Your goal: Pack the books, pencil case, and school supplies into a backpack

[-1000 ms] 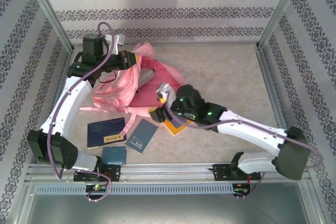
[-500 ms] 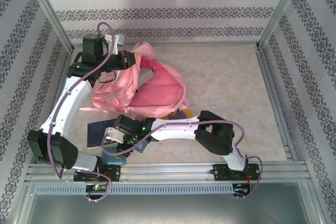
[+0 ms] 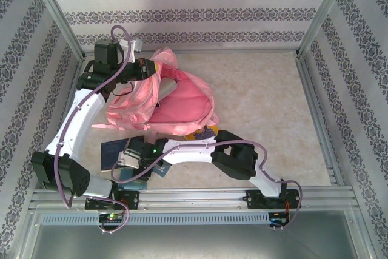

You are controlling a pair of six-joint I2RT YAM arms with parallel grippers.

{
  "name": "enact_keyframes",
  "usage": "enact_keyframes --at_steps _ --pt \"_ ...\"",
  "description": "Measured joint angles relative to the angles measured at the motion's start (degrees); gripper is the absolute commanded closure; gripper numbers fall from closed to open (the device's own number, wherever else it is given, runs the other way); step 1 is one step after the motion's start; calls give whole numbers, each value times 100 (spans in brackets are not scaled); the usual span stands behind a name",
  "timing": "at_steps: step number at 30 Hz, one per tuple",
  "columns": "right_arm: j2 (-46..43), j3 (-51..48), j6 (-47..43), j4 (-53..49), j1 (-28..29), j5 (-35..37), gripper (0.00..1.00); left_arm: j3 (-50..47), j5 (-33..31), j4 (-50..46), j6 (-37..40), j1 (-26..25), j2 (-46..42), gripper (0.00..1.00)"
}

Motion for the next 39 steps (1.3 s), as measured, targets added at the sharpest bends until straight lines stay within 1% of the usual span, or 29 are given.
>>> enact_keyframes --at_steps 3,8,11,14,17,21,25,30,33,39 --pt "-326 -468 103 57 -57 181 44 0 0 0 -20 0 0 100" --pt "-1088 -1537 378 125 -487 315 43 0 0 0 -26 0 0 100" --pt "-1508 -2055 479 83 -754 417 36 0 2 0 -61 0 0 100" --pt "-1784 -2306 483 -74 -868 549 26 0 4 0 -92 0 0 100" --pt "-1974 -2345 487 -282 -844 625 18 0 4 0 -122 0 0 100" --pt "-2225 -2345 455 -369 -719 629 16 0 2 0 -127 0 0 100" --pt "-2350 -2422 160 -267 -398 713 14 0 4 0 -129 0 0 100" --pt "-2398 -2798 -455 -22 -20 726 14 0 4 0 -149 0 0 100" --pt "-2343 -2798 -643 33 -24 719 15 0 4 0 -149 0 0 100" --pt "-1921 -2763 -767 90 -17 732 19 0 4 0 -149 0 -2 100"
